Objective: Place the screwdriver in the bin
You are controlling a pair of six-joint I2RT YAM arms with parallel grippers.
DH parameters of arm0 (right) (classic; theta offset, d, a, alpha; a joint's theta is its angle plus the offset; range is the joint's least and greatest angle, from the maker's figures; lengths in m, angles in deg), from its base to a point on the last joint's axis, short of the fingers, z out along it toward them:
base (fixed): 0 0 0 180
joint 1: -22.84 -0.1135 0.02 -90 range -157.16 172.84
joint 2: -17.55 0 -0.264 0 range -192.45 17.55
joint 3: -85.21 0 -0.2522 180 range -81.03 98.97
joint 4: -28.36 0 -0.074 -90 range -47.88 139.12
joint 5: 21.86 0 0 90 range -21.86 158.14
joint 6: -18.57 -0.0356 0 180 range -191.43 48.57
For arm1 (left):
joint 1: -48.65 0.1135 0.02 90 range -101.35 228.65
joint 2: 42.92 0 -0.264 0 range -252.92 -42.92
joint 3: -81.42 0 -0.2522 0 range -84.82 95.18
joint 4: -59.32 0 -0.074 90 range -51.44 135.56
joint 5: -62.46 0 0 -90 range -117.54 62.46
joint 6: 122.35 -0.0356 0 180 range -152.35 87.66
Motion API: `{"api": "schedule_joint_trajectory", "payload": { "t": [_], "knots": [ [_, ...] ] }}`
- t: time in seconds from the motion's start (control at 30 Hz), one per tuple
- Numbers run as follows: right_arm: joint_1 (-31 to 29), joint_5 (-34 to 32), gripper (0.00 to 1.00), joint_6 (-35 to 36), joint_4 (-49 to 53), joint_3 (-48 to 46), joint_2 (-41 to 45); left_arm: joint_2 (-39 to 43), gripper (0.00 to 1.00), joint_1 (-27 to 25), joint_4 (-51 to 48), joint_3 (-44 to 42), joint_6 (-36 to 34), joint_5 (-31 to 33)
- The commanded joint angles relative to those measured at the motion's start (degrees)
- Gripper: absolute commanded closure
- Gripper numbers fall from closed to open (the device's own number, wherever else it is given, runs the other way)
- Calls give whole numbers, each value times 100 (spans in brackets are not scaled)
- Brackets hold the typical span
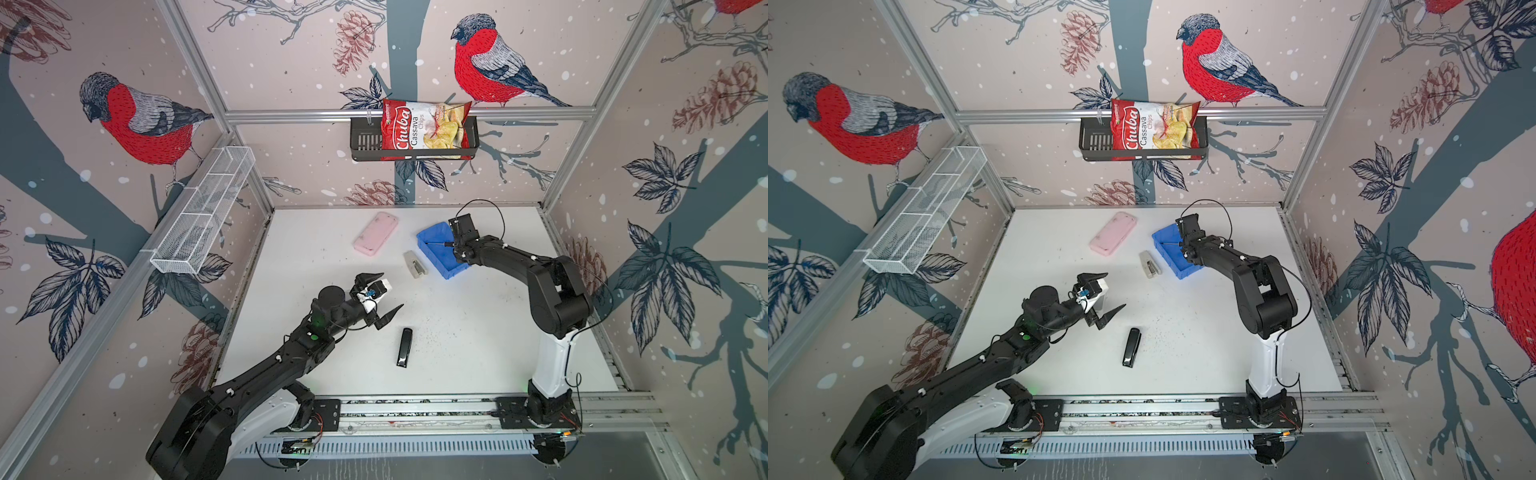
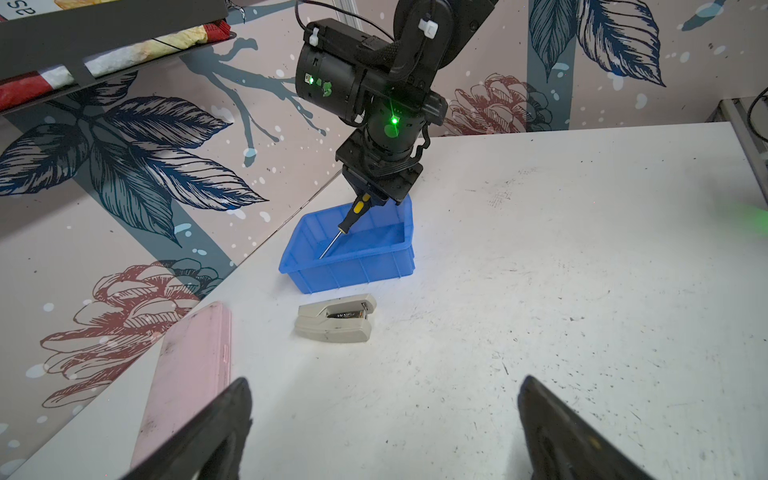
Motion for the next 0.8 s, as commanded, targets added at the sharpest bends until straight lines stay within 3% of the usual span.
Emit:
{"api": "schedule_joint_trajectory", "payload": {
  "t": [0.0,0.33,0.57,0.77],
  "knots": [
    [16,-25,68,82,28,-3,-1,-33,2,-5,222,-9,-8,-19],
    [73,-77,28,347,110,-116,313,-86,2,-8,199,52,31,156],
    [118,-288,13,797,-121,-535,797,-20,2,3,190,45,56,556],
    [134,-723,1,1715,-492,-978,1308,-16,2,174,128,24,104,708]
  ]
}}
